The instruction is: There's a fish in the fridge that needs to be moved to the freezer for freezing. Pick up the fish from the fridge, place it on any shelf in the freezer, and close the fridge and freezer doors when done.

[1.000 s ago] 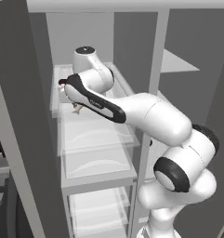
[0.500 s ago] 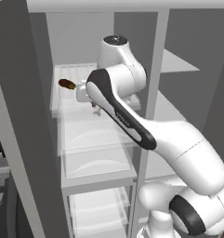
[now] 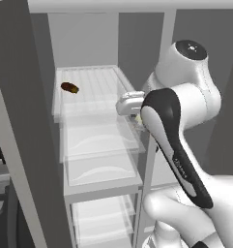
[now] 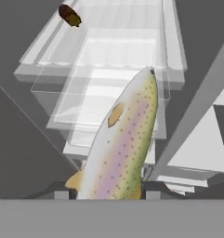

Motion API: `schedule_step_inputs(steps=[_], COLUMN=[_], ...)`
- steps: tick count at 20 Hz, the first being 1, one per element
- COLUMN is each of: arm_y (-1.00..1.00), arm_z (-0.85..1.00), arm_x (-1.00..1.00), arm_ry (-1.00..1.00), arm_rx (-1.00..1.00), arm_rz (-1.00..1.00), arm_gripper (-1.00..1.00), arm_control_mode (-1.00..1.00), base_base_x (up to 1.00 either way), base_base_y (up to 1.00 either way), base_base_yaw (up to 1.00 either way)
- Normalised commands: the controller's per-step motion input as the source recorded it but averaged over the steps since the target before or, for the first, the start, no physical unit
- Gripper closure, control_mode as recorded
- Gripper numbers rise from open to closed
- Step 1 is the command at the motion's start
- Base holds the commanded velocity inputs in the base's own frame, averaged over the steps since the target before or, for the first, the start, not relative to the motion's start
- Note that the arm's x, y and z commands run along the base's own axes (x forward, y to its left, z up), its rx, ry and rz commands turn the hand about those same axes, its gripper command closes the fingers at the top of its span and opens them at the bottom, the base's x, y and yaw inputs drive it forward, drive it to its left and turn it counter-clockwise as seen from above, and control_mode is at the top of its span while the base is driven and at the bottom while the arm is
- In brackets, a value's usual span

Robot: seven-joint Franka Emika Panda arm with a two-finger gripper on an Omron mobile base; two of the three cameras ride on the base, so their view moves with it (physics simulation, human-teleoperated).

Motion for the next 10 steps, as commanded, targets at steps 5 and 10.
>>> schedule_step_inputs(steps=[5,10], arm_y=[-0.83,-0.94], arm_z=[0.70,0.58], arm_x=[-0.54,-0.43], arm_ry=[0.00,0.00], arm_rx=[-0.03,-0.06], arm_rz=[0.00,0.00], arm_gripper=[1.00,1.00], arm_control_mode=[-1.00,-1.00], base_base_x=[0.00,0.00], base_base_y=[0.00,0.00], base_base_yaw=[0.00,0.00])
